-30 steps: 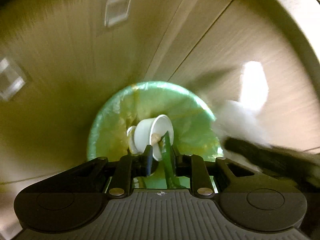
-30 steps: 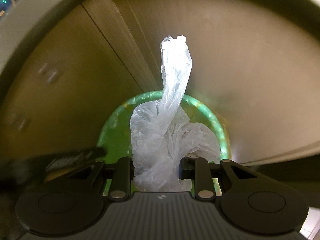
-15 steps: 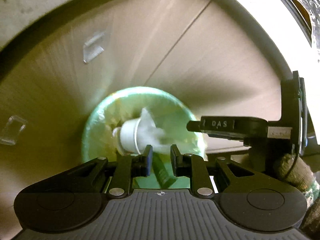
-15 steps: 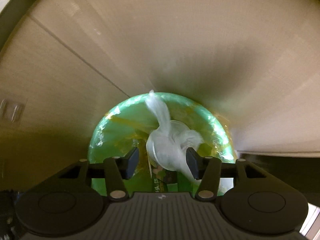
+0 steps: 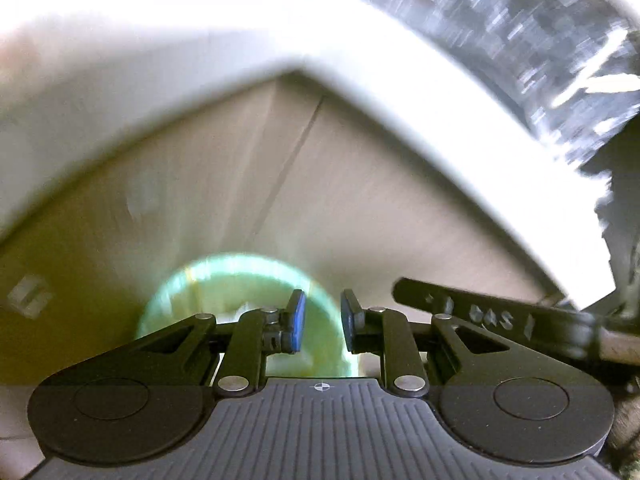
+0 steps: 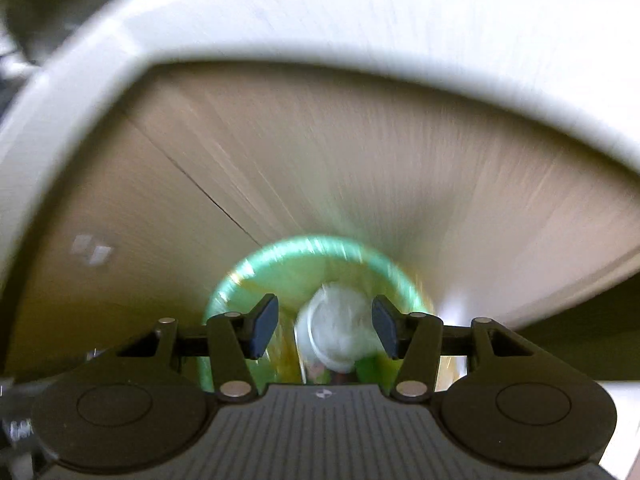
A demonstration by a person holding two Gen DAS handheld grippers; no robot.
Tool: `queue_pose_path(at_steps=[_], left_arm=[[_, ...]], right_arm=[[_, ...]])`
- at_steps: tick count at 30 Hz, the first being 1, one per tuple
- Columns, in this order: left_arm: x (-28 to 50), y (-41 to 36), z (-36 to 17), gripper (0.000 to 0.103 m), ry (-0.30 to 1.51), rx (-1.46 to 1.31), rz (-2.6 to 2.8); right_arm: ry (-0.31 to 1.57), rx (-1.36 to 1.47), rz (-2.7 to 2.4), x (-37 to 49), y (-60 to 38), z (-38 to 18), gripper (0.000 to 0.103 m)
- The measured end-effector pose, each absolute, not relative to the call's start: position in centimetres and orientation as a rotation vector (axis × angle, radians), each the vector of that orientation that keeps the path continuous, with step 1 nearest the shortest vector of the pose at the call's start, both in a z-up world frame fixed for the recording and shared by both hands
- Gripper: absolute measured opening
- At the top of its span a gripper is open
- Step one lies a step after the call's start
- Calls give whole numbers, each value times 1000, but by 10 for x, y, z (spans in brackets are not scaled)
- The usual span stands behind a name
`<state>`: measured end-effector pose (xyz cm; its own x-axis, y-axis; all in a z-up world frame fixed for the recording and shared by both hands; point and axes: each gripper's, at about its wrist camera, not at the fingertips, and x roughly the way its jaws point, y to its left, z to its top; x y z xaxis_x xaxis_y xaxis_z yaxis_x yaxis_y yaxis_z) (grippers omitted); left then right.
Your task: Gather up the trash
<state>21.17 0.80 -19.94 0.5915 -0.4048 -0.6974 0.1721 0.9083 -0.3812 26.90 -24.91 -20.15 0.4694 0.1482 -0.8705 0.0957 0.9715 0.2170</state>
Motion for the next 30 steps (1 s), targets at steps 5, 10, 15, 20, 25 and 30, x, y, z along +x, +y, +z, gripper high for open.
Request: queue_pose_path(at_steps=[5,10,15,20,25,30], left_arm=[[122,-8,-125,22,592,-203,-275],[54,-32,-76,23,445,-110,-151],[22,-48,-62,23,444,-76,-103],[4,-50,-55,23,443,-49,-74],[-10,-52,-54,23,430,-36,-71],[-19,-52,-53,23,440,-37,-76]], right_arm=[[793,86,159,199,-251,-115,59],[572,61,216,129,-270,-54,85],[555,64,285,103,-280,-49,85],[510,70,300,79,-283,-44,85],[494,74,303,62,-285,-39,85],[490,72,312,52,-284,-37,85]])
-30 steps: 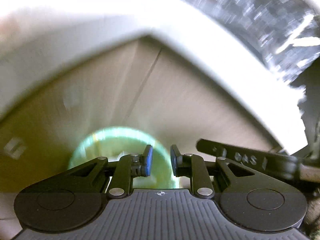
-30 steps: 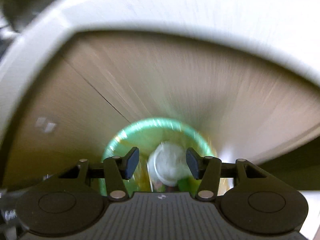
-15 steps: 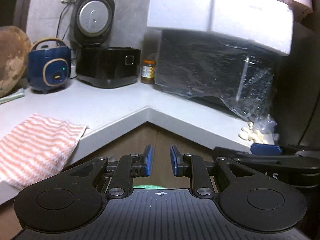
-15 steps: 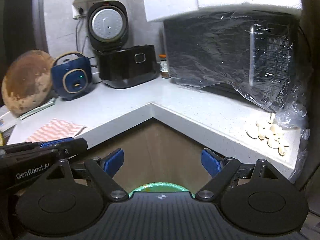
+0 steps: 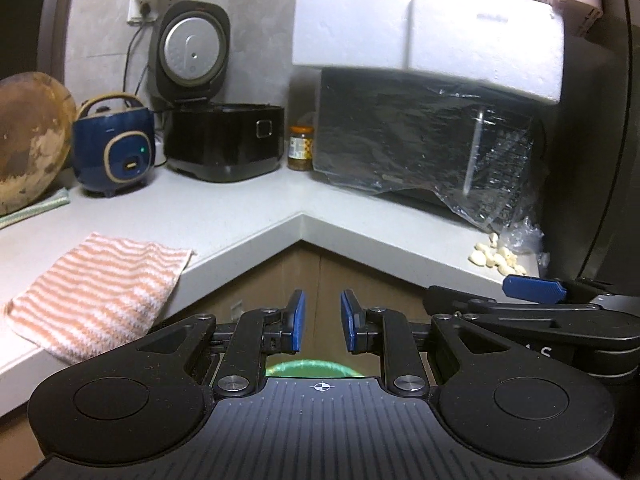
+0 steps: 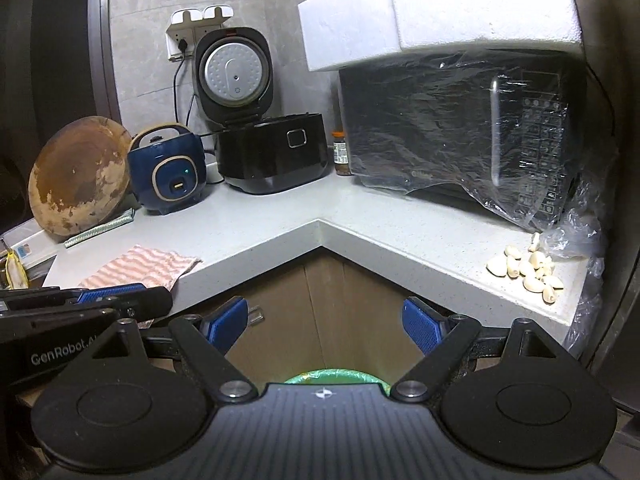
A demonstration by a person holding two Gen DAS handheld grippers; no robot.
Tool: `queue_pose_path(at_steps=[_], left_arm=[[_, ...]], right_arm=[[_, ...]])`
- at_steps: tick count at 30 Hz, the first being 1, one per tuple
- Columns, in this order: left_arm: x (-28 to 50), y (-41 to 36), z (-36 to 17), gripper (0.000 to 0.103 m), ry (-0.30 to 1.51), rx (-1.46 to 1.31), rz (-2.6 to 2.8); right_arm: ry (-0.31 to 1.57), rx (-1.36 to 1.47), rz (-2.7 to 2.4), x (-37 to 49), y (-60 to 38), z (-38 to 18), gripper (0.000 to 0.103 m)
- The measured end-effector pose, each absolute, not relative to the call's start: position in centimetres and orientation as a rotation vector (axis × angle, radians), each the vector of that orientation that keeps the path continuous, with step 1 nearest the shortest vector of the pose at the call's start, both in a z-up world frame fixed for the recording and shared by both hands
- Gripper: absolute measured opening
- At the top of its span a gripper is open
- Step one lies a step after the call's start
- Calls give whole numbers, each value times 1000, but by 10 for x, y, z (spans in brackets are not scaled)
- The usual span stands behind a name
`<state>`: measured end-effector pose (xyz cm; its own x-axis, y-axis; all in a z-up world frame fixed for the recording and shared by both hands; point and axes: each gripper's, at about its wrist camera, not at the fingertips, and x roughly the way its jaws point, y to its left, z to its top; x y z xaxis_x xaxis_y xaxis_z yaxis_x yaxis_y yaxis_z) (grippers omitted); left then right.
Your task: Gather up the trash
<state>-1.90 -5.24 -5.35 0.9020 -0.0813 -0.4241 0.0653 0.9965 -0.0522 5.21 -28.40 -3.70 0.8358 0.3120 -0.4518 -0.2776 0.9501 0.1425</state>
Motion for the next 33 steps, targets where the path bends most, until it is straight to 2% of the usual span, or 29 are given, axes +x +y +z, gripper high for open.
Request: queue_pose_path(at_steps=[33], left_arm=[[-23,-48,-59,23,469,-84,-76]], right_arm=[[524,35,326,43,-276,-40,85]])
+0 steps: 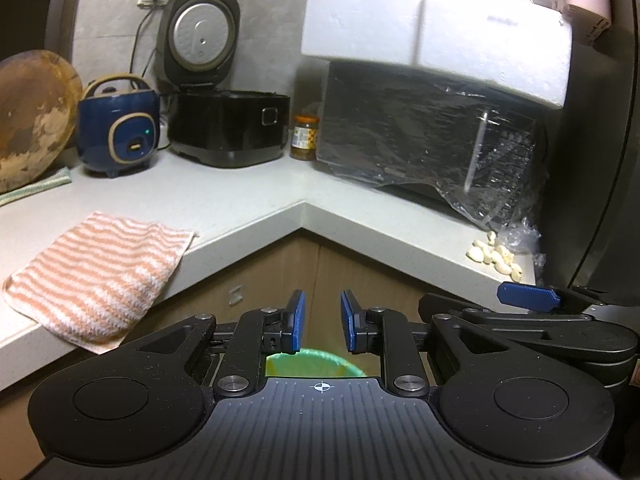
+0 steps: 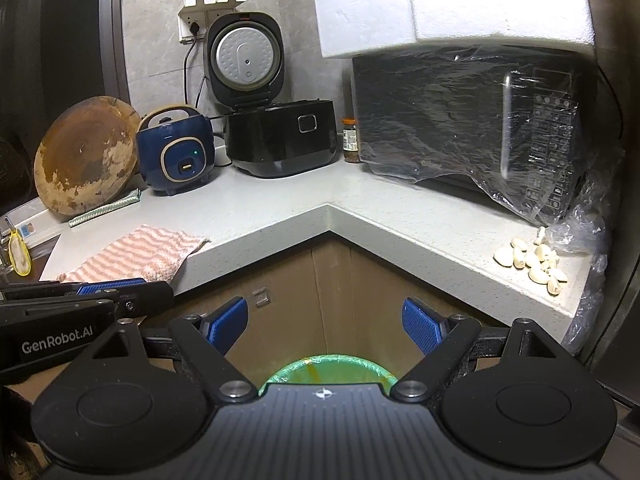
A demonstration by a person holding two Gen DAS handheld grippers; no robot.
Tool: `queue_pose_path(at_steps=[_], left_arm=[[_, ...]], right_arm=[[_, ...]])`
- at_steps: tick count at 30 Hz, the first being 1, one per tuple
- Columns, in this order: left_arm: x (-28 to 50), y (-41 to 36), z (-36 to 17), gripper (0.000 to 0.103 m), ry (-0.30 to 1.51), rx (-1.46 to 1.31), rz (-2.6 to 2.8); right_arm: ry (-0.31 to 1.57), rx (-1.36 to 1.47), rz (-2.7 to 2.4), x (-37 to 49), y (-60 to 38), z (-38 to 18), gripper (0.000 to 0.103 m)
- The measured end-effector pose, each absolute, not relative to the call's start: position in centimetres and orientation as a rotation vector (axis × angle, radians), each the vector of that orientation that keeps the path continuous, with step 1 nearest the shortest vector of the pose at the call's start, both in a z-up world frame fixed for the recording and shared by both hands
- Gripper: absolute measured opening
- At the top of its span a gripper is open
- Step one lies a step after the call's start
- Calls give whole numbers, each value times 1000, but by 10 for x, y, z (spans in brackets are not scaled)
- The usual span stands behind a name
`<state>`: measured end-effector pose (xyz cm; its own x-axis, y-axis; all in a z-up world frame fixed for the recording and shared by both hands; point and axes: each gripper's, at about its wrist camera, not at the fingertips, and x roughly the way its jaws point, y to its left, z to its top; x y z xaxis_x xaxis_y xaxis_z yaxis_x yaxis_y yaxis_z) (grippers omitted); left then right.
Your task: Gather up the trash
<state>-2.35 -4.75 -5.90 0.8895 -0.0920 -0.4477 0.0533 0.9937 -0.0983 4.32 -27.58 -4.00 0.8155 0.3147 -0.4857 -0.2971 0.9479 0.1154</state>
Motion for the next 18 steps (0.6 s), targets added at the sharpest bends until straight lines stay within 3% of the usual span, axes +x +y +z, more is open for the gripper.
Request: queue_pose_path(at_steps=[18], left_arm=[[-20,-50,-60,22,473,-74,-122]], right_arm=[[529,53,311,47,-281,-42,85]])
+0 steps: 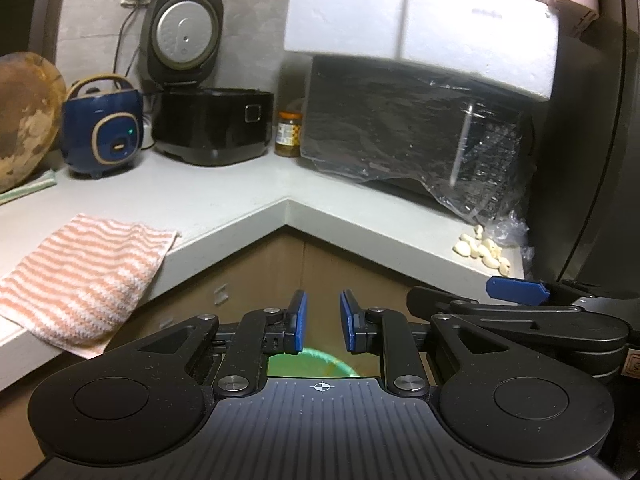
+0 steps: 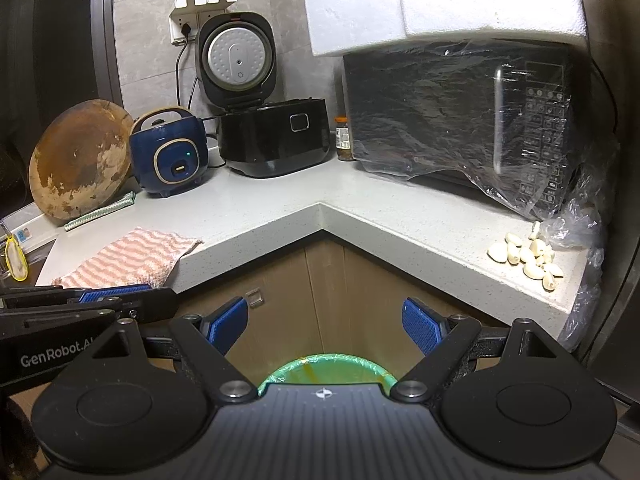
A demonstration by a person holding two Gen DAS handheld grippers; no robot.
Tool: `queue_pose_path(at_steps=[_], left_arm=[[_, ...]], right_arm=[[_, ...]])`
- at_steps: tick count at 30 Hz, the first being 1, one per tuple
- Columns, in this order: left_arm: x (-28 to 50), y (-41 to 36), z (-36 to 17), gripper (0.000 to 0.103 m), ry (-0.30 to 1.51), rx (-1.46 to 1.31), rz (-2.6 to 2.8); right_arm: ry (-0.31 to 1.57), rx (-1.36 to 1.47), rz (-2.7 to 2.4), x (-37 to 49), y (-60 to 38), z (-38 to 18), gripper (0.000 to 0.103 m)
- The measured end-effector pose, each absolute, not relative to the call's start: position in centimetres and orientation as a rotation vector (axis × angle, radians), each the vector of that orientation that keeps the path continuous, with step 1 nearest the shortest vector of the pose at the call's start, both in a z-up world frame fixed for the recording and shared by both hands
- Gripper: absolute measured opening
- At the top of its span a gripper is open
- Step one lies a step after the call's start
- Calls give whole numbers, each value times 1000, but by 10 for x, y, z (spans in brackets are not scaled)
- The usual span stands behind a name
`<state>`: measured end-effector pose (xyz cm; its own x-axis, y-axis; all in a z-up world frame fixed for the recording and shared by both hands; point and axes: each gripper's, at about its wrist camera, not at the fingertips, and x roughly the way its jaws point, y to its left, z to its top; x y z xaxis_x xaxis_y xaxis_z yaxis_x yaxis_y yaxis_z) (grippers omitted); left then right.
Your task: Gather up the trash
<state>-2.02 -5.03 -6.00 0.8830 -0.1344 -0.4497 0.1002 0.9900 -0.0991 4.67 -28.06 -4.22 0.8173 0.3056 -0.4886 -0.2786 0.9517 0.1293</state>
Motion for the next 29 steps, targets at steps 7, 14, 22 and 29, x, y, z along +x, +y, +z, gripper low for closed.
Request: queue_pose_path(at_steps=[7,14,22,29], left_arm=[[-28,-52,-59,19,435,-47,-76],[-28,-51,-62,19,434,-90,-79],[-18,-46,-71,19,459,-81,-45],[3,-13,-77,19,473,-105,78]], right_arm=[[526,53,317,47,-279,-42,85],[512,60,320,43,-280,-38,85],[513,59,313,44,-278,-38,85],[554,94,366,69,-276,-48,85]])
